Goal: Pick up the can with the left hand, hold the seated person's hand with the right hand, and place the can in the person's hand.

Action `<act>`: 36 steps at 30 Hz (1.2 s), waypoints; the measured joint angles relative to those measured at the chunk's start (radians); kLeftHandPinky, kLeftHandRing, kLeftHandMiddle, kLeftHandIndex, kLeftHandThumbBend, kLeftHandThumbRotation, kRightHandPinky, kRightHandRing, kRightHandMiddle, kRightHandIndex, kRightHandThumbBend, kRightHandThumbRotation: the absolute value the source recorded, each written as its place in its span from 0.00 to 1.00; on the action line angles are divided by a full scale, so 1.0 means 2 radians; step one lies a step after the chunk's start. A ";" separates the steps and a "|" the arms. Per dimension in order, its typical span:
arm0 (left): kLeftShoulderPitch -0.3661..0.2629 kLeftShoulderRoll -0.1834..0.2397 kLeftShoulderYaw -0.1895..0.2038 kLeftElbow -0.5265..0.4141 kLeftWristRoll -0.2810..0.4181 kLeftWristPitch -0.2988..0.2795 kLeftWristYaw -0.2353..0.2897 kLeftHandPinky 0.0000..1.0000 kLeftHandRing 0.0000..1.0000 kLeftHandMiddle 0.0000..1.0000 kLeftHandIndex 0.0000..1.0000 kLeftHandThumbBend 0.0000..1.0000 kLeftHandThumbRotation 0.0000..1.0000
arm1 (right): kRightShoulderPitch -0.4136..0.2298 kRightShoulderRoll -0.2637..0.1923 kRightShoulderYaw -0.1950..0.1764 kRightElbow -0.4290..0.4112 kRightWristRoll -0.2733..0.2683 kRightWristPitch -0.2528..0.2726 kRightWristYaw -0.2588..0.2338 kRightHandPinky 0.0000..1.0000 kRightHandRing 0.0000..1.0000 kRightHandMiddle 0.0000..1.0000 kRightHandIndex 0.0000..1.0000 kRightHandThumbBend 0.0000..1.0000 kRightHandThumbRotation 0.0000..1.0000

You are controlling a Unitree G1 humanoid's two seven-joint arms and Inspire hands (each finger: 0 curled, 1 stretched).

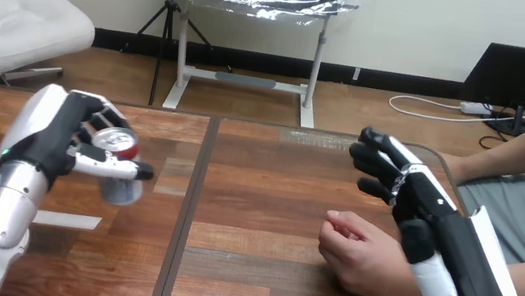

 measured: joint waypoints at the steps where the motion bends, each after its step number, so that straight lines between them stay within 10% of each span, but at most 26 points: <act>1: 0.003 0.000 0.000 -0.008 0.000 0.001 -0.003 0.14 0.19 0.28 0.43 0.77 0.00 | -0.003 -0.002 -0.001 0.005 -0.003 0.000 0.000 0.84 0.89 0.89 0.88 0.81 0.89; 36: 0.114 -0.001 0.001 -0.244 -0.007 0.056 -0.111 0.26 0.30 0.37 0.41 0.75 0.00 | -0.113 -0.102 -0.016 0.178 -0.110 -0.002 -0.005 0.76 0.90 0.94 0.92 0.88 0.70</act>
